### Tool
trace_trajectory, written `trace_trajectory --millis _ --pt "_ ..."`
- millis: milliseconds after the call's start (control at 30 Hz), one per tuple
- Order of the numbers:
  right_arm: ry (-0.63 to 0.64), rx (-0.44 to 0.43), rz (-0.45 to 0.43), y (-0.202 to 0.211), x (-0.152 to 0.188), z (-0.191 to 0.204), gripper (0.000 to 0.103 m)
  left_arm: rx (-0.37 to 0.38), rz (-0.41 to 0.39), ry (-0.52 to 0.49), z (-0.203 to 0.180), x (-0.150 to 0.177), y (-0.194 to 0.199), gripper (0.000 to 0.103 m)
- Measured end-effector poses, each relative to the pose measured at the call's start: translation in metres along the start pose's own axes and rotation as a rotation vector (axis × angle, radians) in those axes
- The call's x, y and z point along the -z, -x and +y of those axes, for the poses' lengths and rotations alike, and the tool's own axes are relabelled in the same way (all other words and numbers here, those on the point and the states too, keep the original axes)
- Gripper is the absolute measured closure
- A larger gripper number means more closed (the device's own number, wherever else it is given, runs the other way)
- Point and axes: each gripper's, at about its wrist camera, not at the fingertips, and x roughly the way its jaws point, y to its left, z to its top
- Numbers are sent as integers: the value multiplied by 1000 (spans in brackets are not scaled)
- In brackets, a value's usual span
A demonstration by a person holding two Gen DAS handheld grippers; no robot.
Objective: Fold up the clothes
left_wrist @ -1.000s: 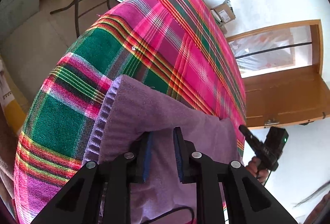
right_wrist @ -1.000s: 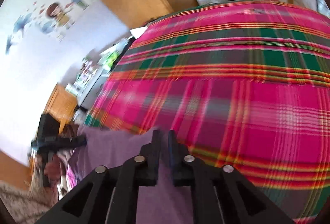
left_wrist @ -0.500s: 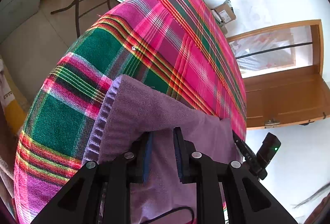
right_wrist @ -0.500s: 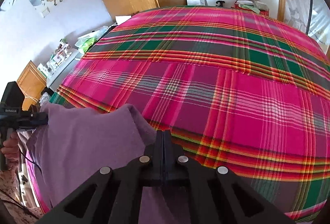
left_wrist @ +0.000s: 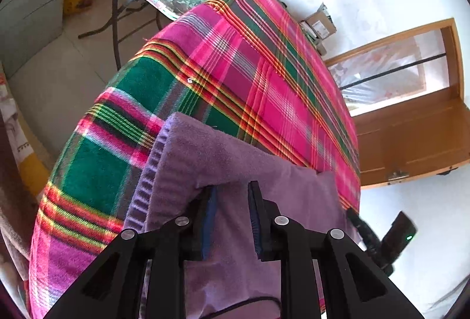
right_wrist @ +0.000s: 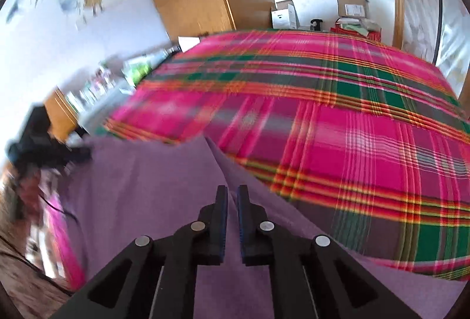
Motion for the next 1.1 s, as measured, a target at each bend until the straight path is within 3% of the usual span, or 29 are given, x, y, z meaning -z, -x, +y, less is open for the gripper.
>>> trace_trajectory --millis 200,300,500,800,933,1100 --pt "-93 0 32 -18 6 -16 96 -25 -24 6 5 4 10 80" --pt "-89 44 28 -14 5 -9 96 -39 -51 9 10 10 24 80" --pt "-77 33 -67 14 6 17 90 -63 -112 41 27 27 54 74" --pt "60 -96 -74 6 7 104 87 -47 -130 38 45 59 87 71" --pt "172 -202 -60 -7 20 158 87 -33 -141 53 58 73 98 69" --pt "300 -298 -32 -29 35 229 85 31 -152 101 75 87 100 69"
